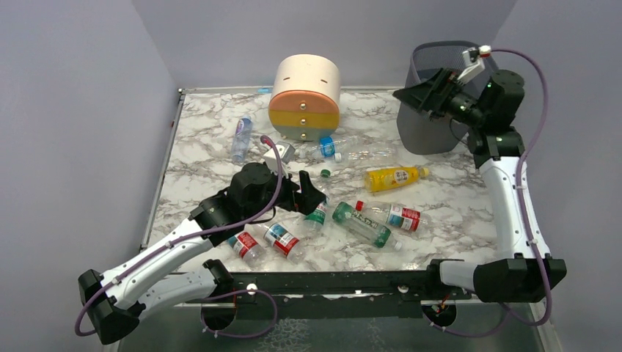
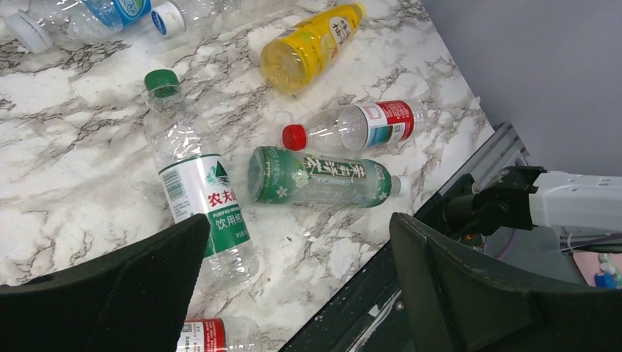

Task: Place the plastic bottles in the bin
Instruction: Pick up the plastic bottle at the center of the board.

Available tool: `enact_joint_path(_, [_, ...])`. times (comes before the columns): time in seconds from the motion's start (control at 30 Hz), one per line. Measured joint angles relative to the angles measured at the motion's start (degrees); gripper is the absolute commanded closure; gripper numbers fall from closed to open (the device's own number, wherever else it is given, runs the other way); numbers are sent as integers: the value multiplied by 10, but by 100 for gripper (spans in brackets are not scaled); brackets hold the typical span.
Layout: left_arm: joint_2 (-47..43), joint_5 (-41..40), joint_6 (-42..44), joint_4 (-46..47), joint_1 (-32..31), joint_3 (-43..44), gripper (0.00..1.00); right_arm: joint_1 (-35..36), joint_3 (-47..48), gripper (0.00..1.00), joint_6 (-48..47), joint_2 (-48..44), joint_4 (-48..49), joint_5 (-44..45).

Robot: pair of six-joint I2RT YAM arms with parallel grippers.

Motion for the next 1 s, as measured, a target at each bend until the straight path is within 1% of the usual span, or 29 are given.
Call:
enact_joint_path(0.27, [29,-14,-1,3,0,0,1,160,-44,0,-18,0,1,32])
enact_joint_path(0.47, [49,-22,-12,0,0,-1,1,242,-64,0,-39,0,0,69])
enact_joint_path(0.67, [84,-25,-22,-12,0,-9,1,253,-116,1,-46,0,-8,73])
enact_joint_path(1.0, [149,-25,-30,-20,0,-43,1,253,-156,0,-55,6,-21,77])
